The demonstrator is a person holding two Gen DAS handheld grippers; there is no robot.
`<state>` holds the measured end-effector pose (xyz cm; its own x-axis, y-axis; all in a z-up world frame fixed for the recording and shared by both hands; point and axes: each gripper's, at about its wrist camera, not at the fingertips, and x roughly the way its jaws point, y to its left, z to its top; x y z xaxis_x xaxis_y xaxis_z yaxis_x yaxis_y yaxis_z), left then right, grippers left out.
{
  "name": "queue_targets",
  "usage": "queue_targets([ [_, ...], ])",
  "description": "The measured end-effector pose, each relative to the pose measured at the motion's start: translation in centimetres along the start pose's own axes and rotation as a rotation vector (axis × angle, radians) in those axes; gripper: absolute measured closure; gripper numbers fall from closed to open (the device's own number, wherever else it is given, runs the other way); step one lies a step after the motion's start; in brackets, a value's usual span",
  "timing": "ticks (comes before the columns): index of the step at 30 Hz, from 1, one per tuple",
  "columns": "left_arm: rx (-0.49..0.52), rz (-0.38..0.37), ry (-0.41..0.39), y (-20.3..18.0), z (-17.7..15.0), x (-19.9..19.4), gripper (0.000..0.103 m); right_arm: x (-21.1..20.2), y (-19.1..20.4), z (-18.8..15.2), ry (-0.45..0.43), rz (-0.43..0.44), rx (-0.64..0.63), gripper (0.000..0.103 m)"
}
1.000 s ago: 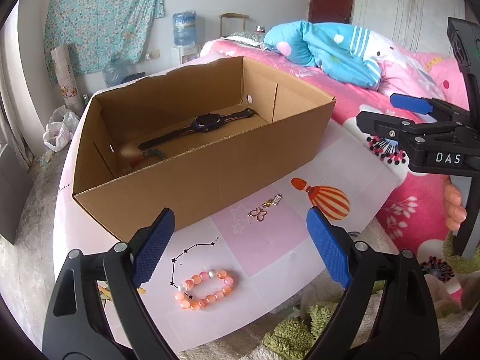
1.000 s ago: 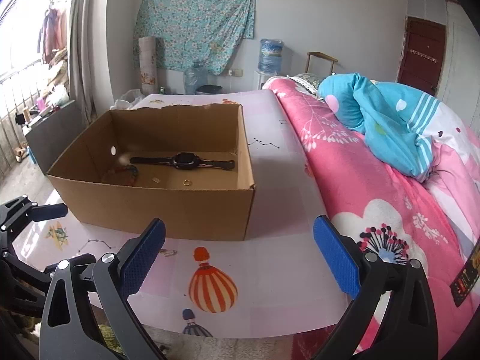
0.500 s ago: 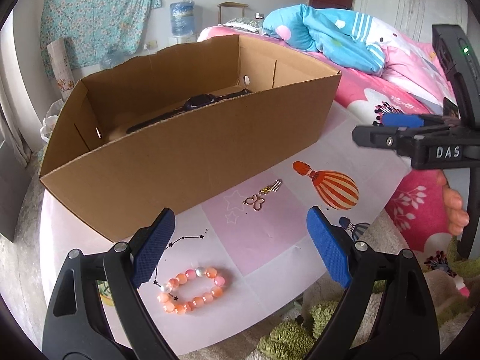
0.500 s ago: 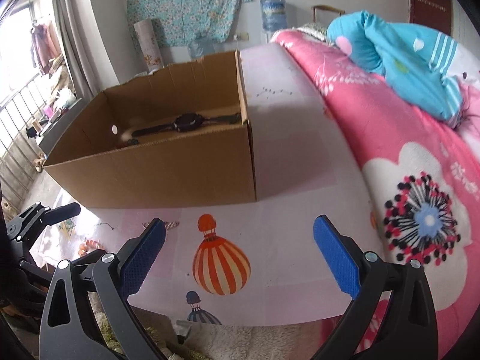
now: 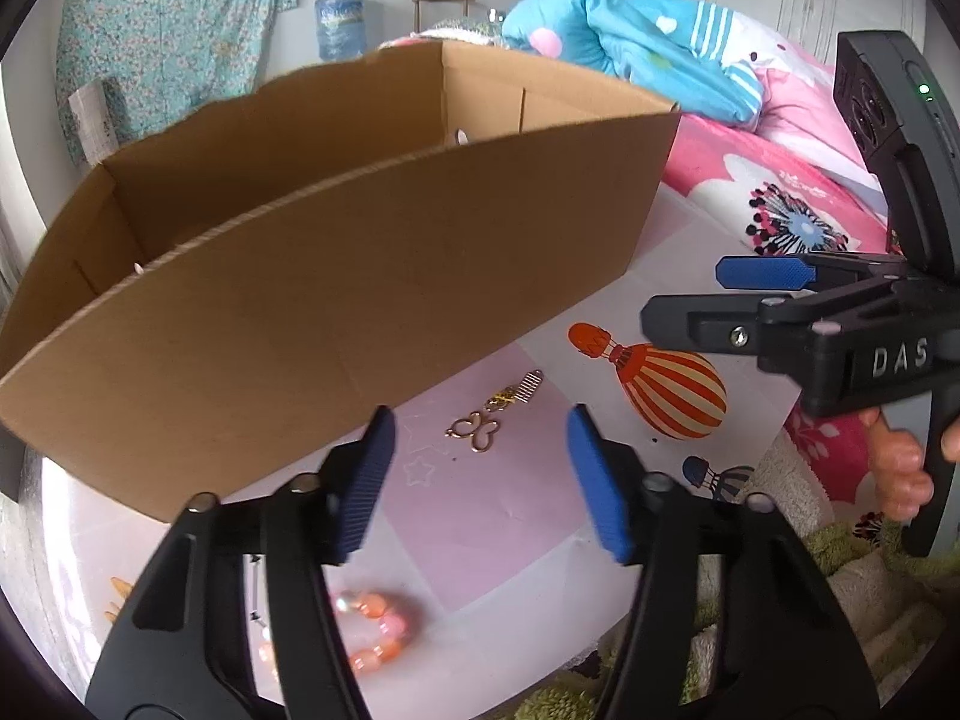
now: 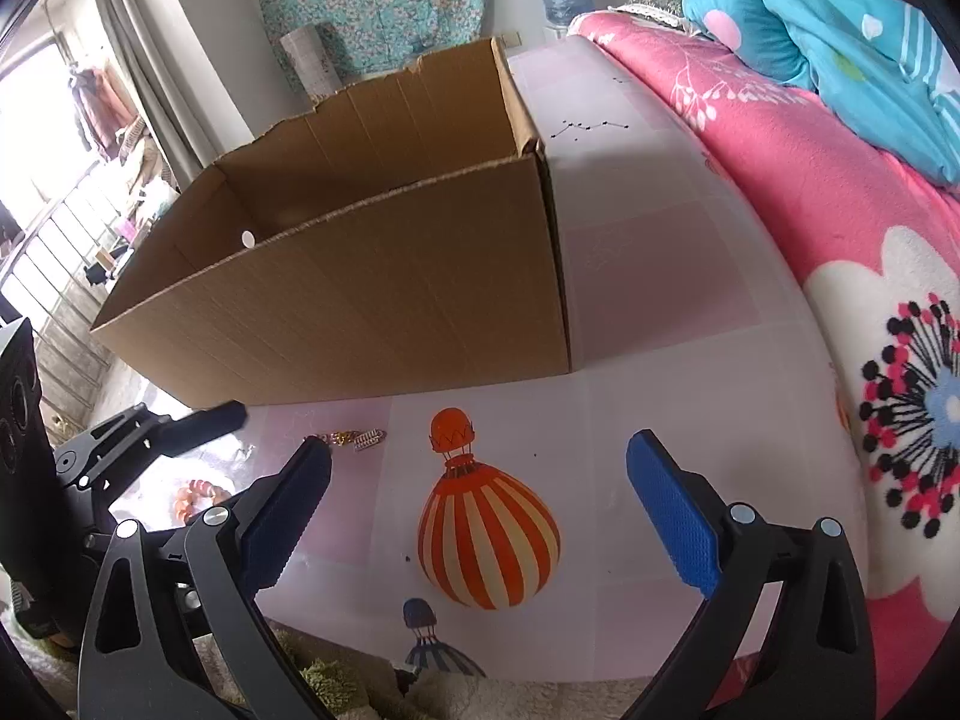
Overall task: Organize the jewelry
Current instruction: 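Withdraw both tools from the box back to the remaining gold charms, then close the right tool on a gold spring charm while the left tool reaches the gold clover charm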
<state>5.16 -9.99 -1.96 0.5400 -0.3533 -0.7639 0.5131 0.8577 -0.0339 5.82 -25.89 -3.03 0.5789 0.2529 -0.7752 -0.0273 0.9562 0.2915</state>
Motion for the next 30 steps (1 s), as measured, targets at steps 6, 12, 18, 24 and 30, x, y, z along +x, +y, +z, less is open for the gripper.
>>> queue_targets([
  [6,-0.047,0.009,0.053,0.5,0.4,1.7,0.068,1.1,0.1,-0.1,0.007,0.010,-0.001,0.007],
  [12,-0.043,0.042,0.084,0.4,0.2,2.6,0.073,1.8,-0.2,-0.1,0.018,0.021,0.003,0.007],
  [18,-0.002,0.067,0.084,0.0,-0.1,2.3,0.083,1.8,-0.7,-0.2,0.014,0.025,0.014,0.007],
  [24,0.023,0.057,0.087,0.1,-0.2,2.1,0.084,1.5,-0.7,-0.4,0.002,0.026,0.017,0.007],
  [30,0.015,0.064,0.096,0.4,-0.6,1.9,0.084,0.7,0.3,-0.3,-0.024,0.037,-0.035,0.007],
])
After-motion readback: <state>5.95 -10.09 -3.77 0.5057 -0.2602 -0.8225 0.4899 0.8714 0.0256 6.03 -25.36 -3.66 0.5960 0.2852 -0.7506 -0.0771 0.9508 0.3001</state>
